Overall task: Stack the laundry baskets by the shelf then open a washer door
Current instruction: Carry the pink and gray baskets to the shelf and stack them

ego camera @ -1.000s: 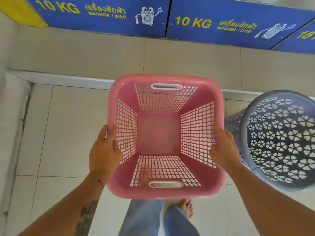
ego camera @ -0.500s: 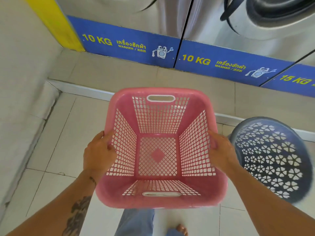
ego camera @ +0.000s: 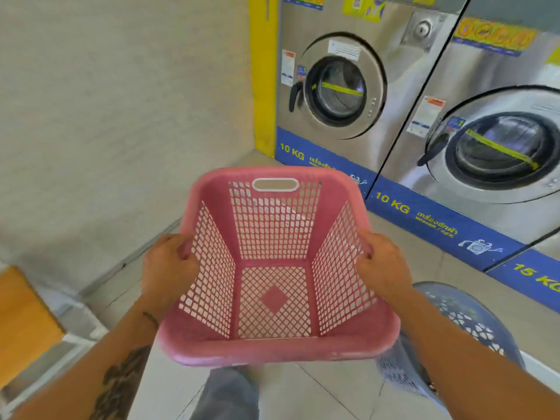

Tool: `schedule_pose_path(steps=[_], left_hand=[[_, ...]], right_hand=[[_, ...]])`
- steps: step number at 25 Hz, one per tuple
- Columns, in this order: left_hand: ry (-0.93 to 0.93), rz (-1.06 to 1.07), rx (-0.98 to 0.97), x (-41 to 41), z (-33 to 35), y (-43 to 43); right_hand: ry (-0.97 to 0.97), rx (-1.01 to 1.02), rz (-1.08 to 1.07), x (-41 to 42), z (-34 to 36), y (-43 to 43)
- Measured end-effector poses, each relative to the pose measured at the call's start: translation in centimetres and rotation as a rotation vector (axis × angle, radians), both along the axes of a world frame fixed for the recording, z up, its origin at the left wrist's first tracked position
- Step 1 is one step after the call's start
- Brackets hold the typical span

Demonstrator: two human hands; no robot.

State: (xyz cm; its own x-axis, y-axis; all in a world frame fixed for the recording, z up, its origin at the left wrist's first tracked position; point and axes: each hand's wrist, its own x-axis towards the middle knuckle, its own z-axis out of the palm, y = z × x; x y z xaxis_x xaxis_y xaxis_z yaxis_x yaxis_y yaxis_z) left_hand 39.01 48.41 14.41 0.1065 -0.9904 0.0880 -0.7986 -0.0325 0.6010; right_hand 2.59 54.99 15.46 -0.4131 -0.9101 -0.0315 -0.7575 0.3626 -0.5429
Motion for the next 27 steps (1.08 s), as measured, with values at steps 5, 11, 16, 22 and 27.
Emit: schedule_pose_path(steps=[5,11,16,22,27], left_hand=[[0.004,0.254,-0.057,10.4,4.8,12.4],[0.012,0.532,-0.079,22.2,7.4,30.6],[-0.062,0.769,-0.076,31.6,9.0,49.1],[-0.128,1.011,-0.088,39.9,11.5,67.1],[-0.132,1.206,-0.069,46.5,11.6,75.1]], right_hand=[[0.036,-0.004,0.233,9.2,4.9,3.9],[0.019,-0.024,0.482,23.5,6.7,12.1],[-0.003,-0.007,0.696,36.7,7.9,22.4],[-0.033,-0.026,0.932,51.4,8.7,33.2],[-0.066,0.006,1.092,63.7,8.1,37.1]])
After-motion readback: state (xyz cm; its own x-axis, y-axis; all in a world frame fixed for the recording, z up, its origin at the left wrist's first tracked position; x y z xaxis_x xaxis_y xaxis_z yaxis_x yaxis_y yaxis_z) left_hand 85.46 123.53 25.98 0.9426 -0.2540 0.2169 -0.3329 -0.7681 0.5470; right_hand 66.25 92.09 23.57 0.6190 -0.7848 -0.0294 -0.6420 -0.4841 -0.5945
